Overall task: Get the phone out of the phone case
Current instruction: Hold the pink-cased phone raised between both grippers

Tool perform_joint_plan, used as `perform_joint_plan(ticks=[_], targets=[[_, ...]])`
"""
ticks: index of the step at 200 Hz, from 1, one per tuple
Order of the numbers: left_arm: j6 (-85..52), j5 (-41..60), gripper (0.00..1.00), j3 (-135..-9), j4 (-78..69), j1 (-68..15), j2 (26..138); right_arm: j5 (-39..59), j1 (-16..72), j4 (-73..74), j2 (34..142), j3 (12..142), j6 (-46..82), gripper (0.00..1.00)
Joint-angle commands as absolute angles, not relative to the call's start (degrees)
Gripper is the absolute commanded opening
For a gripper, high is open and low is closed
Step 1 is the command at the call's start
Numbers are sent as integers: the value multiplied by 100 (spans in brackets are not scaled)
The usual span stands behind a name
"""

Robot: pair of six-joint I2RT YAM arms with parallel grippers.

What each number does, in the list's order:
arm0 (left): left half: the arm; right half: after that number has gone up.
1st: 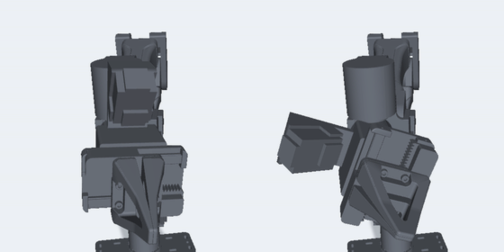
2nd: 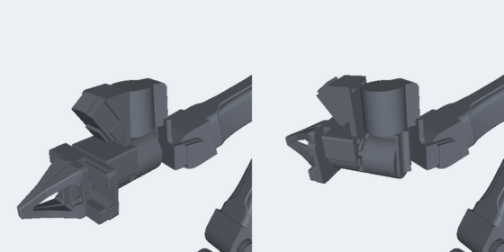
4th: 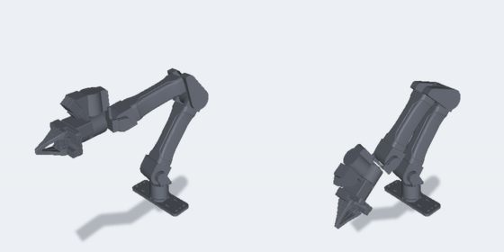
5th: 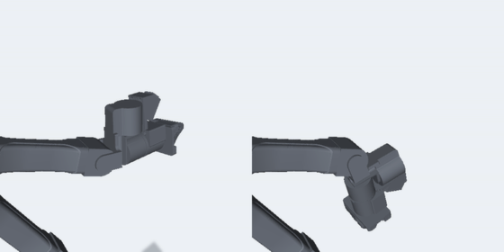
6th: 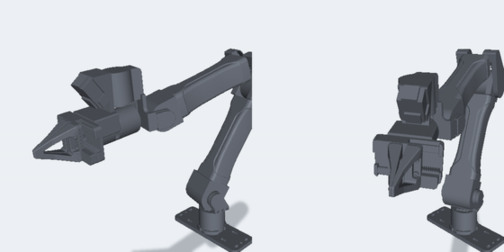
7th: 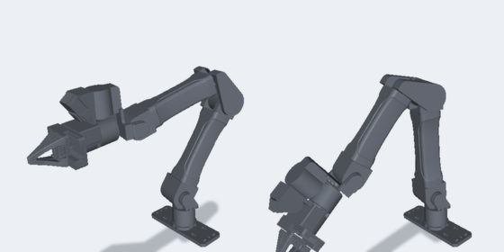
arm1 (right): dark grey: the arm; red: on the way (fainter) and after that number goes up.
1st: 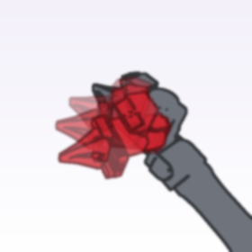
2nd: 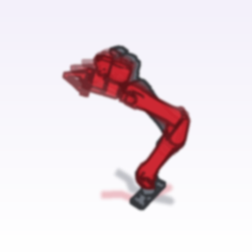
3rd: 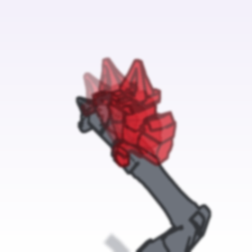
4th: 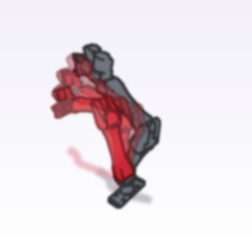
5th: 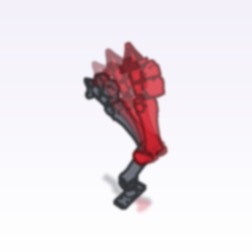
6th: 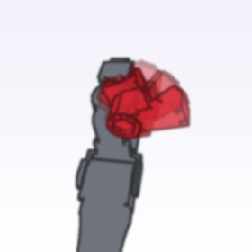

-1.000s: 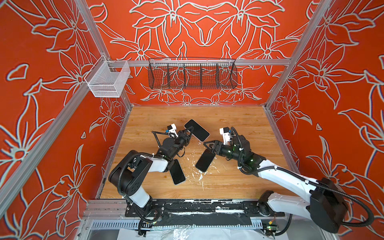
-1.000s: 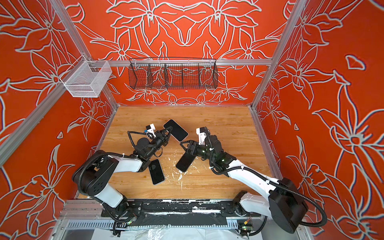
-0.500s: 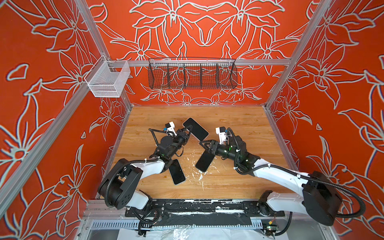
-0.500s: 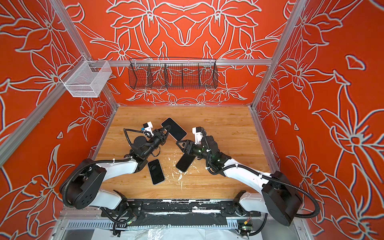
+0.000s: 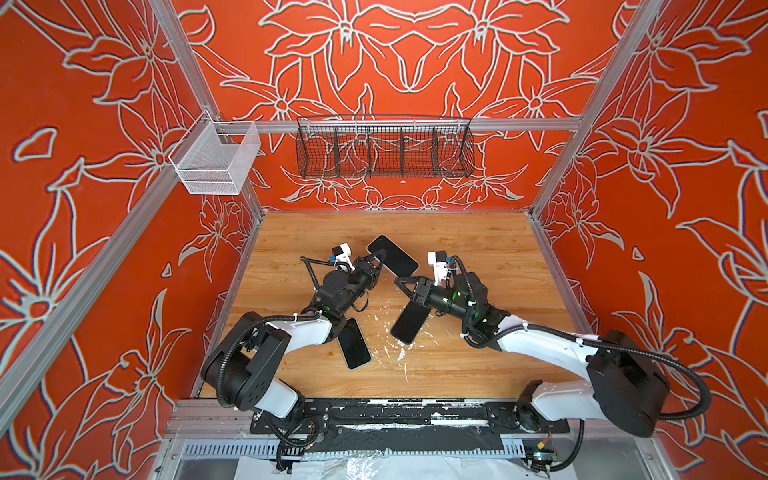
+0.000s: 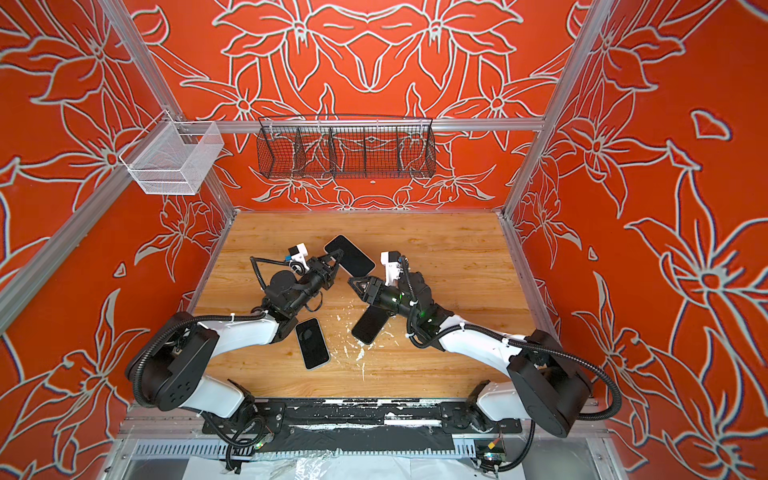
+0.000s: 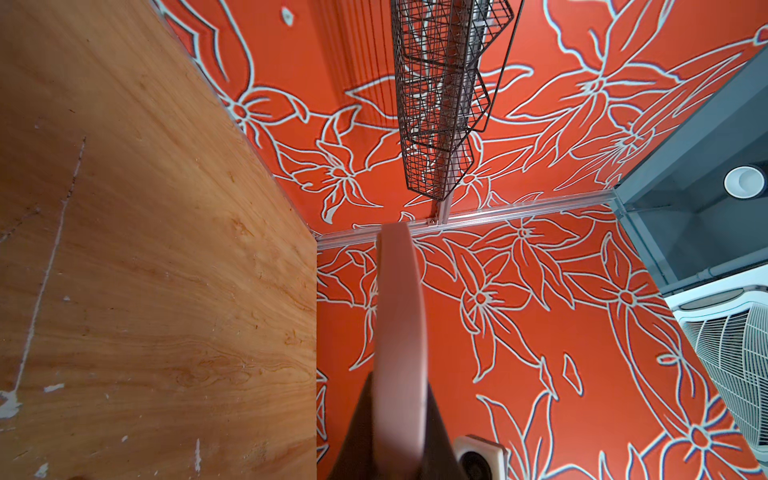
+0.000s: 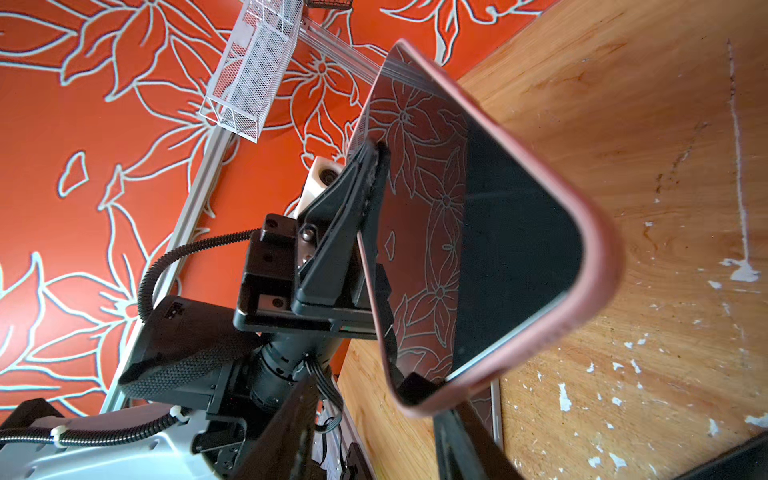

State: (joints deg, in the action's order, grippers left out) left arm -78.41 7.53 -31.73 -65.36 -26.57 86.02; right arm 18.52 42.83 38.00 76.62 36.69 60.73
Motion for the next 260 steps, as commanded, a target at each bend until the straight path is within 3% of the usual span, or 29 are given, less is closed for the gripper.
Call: perform_joint_plan(ticks=[1,57,146,198,226,260], targets=[[-7897,756,0,-3179,-7165,-2654,8634,1789,4337,4161,7716,3648,6161,42],[-7888,712,0,-3100,-7203,-2698,8622,1732,4333,4175,7786,3691,6067,35],[-7928,593,0,-2961,-7242,-2760,8521,1705,4326,4446,7945,3665,5946,15],[-7971,622,0,-2954,-7216,-2786,8487,1729,4294,4740,8058,3610,6009,15],[-7972,615,0,-2936,-7255,-2795,8494,1785,4235,5221,8162,3502,6245,22],[-8037,589,0,-2870,-7394,-2795,8548,1917,4200,5531,8292,3507,6401,23]])
